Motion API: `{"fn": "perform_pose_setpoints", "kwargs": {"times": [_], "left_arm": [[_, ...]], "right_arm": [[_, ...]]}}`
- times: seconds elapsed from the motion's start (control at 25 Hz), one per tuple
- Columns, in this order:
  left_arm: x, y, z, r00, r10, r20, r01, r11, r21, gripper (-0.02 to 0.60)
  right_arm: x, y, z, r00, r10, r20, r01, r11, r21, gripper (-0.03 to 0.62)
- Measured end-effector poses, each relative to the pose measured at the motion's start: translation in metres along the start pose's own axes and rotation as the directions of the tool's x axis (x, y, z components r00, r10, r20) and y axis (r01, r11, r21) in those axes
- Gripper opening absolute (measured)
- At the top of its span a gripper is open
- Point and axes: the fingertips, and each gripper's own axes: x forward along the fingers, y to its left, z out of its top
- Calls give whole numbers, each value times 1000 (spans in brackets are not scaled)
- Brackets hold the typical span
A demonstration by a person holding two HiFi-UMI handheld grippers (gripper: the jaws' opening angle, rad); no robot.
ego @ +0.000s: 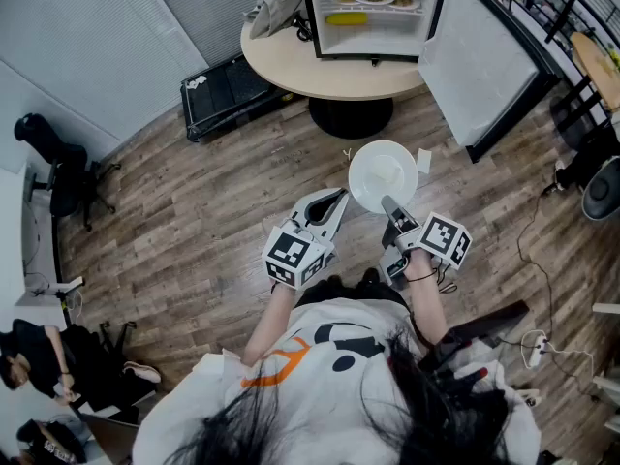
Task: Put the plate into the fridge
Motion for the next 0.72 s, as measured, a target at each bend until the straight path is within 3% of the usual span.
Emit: {"fn": "perform_pose_setpoints", "kwargs": {"times": [0.72], "left_arm": [[48,-25,-3,1000,0,-18,0,1000,-5,12]], "right_arm": [[-17,-25,42,1000,9,-5,-8,1000,11,31]]}}
